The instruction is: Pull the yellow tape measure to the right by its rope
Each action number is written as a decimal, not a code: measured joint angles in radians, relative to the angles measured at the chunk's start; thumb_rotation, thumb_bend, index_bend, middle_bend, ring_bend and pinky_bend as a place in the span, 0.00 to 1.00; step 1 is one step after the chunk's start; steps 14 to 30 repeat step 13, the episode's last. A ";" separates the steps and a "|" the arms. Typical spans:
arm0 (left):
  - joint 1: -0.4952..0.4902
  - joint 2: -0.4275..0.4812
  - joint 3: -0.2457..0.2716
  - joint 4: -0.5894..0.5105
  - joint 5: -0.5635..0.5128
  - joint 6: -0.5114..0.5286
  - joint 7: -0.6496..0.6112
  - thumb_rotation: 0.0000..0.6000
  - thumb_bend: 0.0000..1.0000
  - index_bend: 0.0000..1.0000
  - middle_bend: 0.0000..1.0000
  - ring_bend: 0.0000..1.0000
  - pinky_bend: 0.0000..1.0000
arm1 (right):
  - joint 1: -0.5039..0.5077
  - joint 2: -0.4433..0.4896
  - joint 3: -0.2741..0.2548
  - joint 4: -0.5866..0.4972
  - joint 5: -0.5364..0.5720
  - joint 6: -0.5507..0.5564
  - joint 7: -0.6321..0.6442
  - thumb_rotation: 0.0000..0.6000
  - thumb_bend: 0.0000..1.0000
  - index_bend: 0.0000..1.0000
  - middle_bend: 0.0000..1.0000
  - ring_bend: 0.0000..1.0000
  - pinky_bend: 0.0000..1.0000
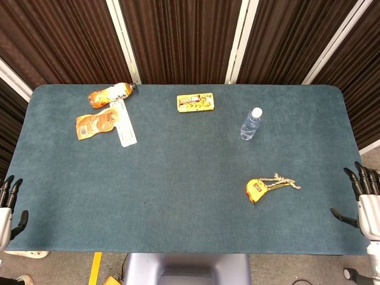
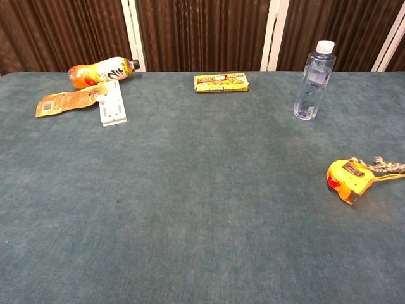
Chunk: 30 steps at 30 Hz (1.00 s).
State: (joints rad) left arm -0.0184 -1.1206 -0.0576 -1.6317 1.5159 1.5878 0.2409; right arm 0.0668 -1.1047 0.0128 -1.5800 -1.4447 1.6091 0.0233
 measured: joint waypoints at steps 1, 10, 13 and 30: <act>-0.003 0.000 0.004 0.001 0.003 -0.008 -0.007 1.00 0.46 0.02 0.00 0.00 0.12 | -0.002 0.000 0.000 -0.004 -0.001 0.000 -0.005 1.00 0.17 0.20 0.02 0.01 0.00; -0.050 -0.002 0.005 0.018 0.013 -0.075 -0.036 1.00 0.46 0.03 0.00 0.00 0.11 | -0.011 0.011 -0.013 -0.080 -0.017 -0.041 -0.086 1.00 0.17 0.18 0.03 0.01 0.00; -0.059 -0.011 0.002 0.035 0.029 -0.070 -0.042 1.00 0.46 0.03 0.00 0.00 0.10 | -0.013 0.008 -0.015 -0.090 -0.029 -0.046 -0.111 1.00 0.17 0.18 0.03 0.01 0.00; -0.059 -0.011 0.002 0.035 0.029 -0.070 -0.042 1.00 0.46 0.03 0.00 0.00 0.10 | -0.013 0.008 -0.015 -0.090 -0.029 -0.046 -0.111 1.00 0.17 0.18 0.03 0.01 0.00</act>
